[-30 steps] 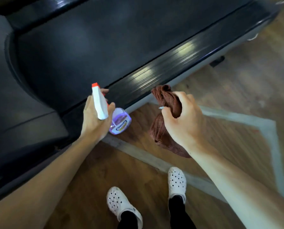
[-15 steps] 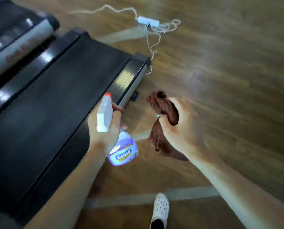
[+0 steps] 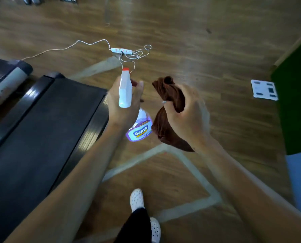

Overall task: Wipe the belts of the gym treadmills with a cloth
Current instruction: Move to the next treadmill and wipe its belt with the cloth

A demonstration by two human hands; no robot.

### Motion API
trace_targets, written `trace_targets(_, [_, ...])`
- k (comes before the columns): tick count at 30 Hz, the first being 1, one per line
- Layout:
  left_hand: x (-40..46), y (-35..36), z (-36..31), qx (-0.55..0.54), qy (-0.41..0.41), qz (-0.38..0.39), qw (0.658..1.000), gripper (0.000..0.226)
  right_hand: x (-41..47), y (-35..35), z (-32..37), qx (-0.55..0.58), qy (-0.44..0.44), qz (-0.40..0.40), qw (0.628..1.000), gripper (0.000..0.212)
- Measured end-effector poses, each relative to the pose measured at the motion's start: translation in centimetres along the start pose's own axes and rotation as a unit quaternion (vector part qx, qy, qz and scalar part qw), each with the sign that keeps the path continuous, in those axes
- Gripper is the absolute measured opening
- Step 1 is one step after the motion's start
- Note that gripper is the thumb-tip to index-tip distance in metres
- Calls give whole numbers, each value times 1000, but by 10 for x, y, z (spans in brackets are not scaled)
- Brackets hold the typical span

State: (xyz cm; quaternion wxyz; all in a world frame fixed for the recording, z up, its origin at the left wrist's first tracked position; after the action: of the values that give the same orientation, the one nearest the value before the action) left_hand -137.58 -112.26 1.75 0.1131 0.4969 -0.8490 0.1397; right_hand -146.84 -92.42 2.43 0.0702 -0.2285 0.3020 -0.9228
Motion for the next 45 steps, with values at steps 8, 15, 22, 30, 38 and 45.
trace_targets(8, [52, 104, 54, 29, -47, 74, 996, 28, 87, 30, -78, -49, 41, 6, 998, 48])
trace_targets(15, [163, 185, 100, 61, -88, 65, 992, 26, 215, 65, -134, -67, 76, 4, 995, 57])
trace_targets(22, [260, 291, 151, 85, -92, 48, 991, 19, 354, 119, -199, -64, 86, 39, 993, 51])
trace_targets(30, [374, 384, 171, 79, -139, -63, 985, 18, 568, 200, -226, -1, 3, 114, 993, 40])
trace_targets(38, [487, 438, 194, 116, -144, -116, 976, 16, 727, 284, -219, 51, -36, 165, 984, 39])
trace_targets(45, [602, 456, 249, 90, -170, -179, 965, 19, 827, 404, -208, 64, -48, 213, 974, 43])
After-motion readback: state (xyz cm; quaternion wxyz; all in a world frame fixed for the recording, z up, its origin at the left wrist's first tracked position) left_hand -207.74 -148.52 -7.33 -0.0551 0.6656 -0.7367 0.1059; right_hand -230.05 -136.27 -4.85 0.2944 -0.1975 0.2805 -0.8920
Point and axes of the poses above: each hand's wrist, its own x-axis towards the middle knuckle, its own y-axis out of the palm, z = x × y, the point moved 10 cm from there along x, towards the middle knuckle, and after that the axes turned 9 degrees about -z, right-handed, at the moved point
